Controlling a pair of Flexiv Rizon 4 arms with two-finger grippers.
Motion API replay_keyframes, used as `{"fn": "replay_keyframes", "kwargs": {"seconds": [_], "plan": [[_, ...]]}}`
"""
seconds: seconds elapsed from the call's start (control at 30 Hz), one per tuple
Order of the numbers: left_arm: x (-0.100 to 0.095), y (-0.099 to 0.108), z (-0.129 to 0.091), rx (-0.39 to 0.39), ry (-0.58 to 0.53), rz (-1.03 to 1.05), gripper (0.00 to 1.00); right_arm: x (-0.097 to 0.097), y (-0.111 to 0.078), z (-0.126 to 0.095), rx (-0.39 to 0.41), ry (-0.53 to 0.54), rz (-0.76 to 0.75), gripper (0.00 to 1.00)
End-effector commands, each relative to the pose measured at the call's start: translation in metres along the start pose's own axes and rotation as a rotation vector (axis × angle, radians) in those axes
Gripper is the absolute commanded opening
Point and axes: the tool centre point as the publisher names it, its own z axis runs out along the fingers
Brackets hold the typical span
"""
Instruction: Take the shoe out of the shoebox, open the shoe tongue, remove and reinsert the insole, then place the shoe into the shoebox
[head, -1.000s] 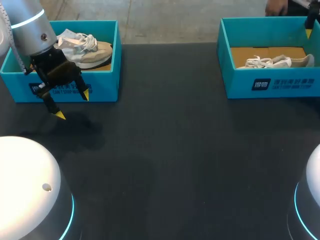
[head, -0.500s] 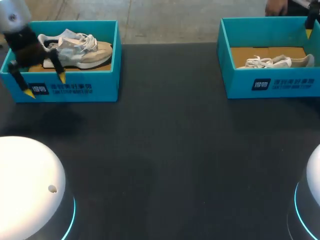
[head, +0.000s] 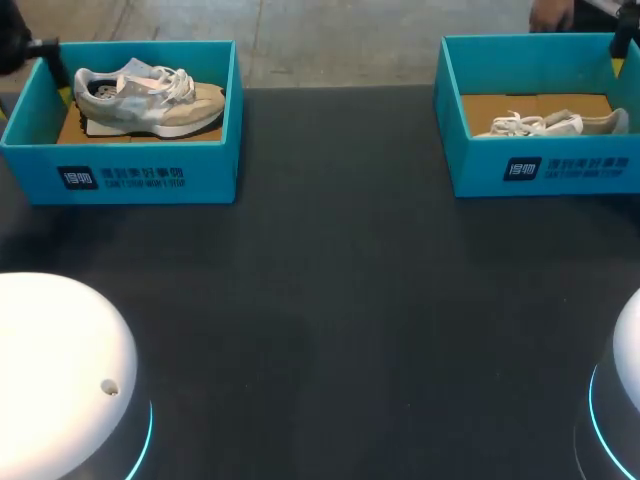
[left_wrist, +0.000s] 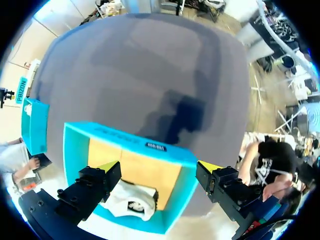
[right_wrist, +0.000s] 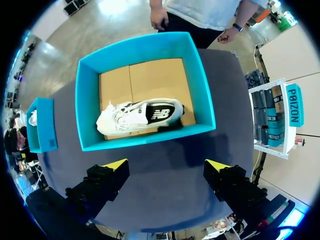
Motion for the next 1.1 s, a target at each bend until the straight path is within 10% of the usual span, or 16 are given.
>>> {"fn": "replay_keyframes", "kwargs": {"seconds": [0.03,0.43,0.67,1.1], "plan": [[0.019,0.046,0.0,0.047,-0.011,0.14,1.0,0.0,-0.001,0.0,-0.002,-0.001,0.001,1.0],[0.019,0.046,0.0,0.047,-0.011,0.14,1.0,0.0,-0.001,0.0,-0.002,-0.001,0.001,1.0],[0.02,0.111,0.006,-0.104,0.038,0.146,1.0,0.0,-0.001,0.0,-0.002,-0.001,0.001,1.0],[0.019,0.181,0.041,-0.138,0.054,0.155,1.0,0.0,-0.001,0.0,-0.002,-0.001,0.001,1.0]]}}
